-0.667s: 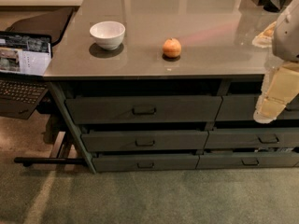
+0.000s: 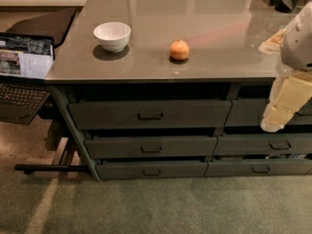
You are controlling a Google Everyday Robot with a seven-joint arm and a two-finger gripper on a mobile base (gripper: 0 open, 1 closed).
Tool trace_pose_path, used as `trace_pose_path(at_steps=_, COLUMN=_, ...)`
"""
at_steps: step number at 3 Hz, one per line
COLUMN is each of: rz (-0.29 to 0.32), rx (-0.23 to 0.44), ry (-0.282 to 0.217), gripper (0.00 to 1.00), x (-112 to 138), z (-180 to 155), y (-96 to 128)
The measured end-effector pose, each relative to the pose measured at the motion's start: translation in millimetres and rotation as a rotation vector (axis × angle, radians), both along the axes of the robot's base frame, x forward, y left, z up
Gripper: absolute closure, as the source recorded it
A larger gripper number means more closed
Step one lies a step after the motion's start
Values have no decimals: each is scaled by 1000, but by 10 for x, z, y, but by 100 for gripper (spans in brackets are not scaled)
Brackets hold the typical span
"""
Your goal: Open top drawer
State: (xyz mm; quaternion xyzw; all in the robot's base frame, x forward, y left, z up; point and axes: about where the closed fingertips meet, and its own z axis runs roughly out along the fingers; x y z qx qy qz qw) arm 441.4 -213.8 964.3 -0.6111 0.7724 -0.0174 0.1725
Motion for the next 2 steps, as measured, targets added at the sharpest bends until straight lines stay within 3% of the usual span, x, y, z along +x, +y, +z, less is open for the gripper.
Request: trace_pose_path(at_steps=2, rz=59, rx=123, ry=-3, gripper=0, x=144, z=-674, y=231)
